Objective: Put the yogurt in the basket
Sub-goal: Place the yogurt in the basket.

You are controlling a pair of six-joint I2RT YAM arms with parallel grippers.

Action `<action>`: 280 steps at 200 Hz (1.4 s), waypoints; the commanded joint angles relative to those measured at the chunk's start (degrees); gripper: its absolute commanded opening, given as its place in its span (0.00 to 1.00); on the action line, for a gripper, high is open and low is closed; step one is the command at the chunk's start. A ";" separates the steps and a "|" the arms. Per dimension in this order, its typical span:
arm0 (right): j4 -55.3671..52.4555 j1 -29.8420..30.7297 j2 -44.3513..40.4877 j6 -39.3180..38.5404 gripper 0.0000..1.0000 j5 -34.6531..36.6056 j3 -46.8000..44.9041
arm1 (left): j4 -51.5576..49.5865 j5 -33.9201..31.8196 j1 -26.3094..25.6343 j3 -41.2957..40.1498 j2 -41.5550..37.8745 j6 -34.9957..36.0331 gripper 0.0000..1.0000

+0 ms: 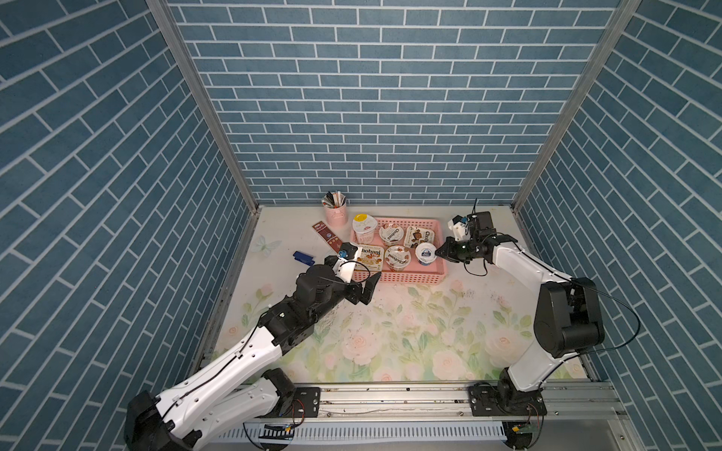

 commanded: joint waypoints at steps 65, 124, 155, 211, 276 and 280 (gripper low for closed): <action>0.47 -0.14 5.03 -3.13 0.00 -1.41 1.90 | -0.41 -0.73 -0.31 0.46 -0.09 0.77 1.00; 0.06 -0.15 7.34 -3.67 0.00 -1.24 2.02 | -0.58 -0.64 -0.31 0.55 -0.17 0.69 1.00; -0.06 -0.11 7.81 -3.77 0.00 -0.98 2.03 | -0.65 -0.86 -0.35 0.46 -0.21 0.82 1.00; -0.66 -0.06 8.62 -3.86 0.00 -0.80 2.47 | -0.42 -0.82 -0.31 0.55 0.27 0.83 1.00; -1.22 -0.07 8.18 -4.24 0.15 -0.62 2.79 | -0.42 -0.64 -0.32 0.72 0.65 0.81 1.00; -1.27 -0.06 8.09 -4.29 0.15 -0.60 2.80 | -0.42 -0.64 -0.32 0.72 0.64 0.83 1.00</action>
